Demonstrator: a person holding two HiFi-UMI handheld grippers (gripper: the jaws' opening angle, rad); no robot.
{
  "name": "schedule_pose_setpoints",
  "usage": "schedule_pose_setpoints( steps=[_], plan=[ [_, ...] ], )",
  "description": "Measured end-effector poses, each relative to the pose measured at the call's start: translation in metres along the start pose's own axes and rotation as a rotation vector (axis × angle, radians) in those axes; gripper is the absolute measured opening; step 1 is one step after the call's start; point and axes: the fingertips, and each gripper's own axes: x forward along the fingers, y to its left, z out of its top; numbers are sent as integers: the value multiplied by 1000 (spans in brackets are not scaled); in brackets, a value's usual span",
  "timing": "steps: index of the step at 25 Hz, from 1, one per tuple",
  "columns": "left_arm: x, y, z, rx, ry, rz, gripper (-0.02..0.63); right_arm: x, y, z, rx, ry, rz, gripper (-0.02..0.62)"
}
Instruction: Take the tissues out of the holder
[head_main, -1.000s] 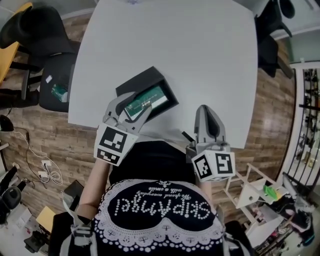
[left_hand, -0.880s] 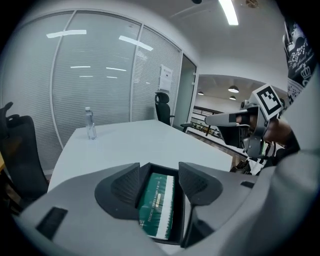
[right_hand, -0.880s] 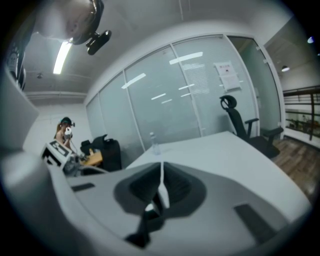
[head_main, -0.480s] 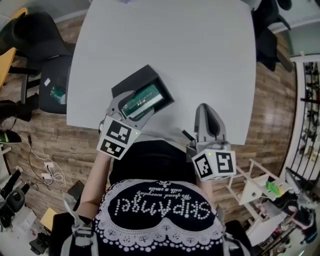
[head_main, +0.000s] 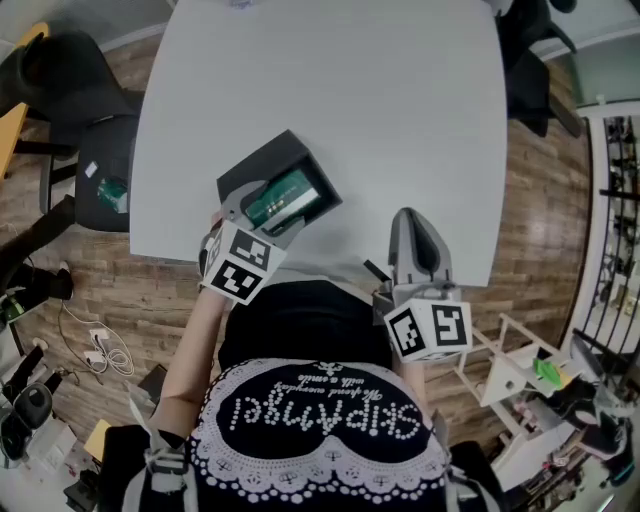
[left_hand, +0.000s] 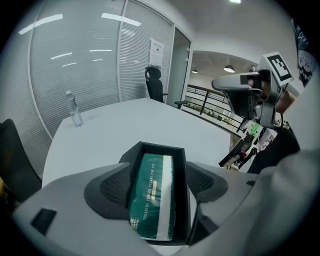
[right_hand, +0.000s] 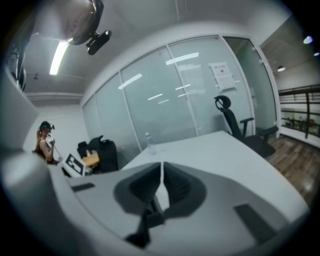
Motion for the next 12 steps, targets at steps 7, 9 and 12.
schedule_pose_setpoints(
  steps=[7, 9, 12],
  plan=[
    [18, 0, -24, 2, 105, 0, 348, 0, -4, -1, 3, 5, -4, 38],
    [21, 1, -30, 1, 126, 2, 348, -1, -5, 0, 3, 3, -6, 37],
    [25, 1, -35, -5, 138, 1, 350, -2, -6, 1, 4, 1, -11, 37]
  ],
)
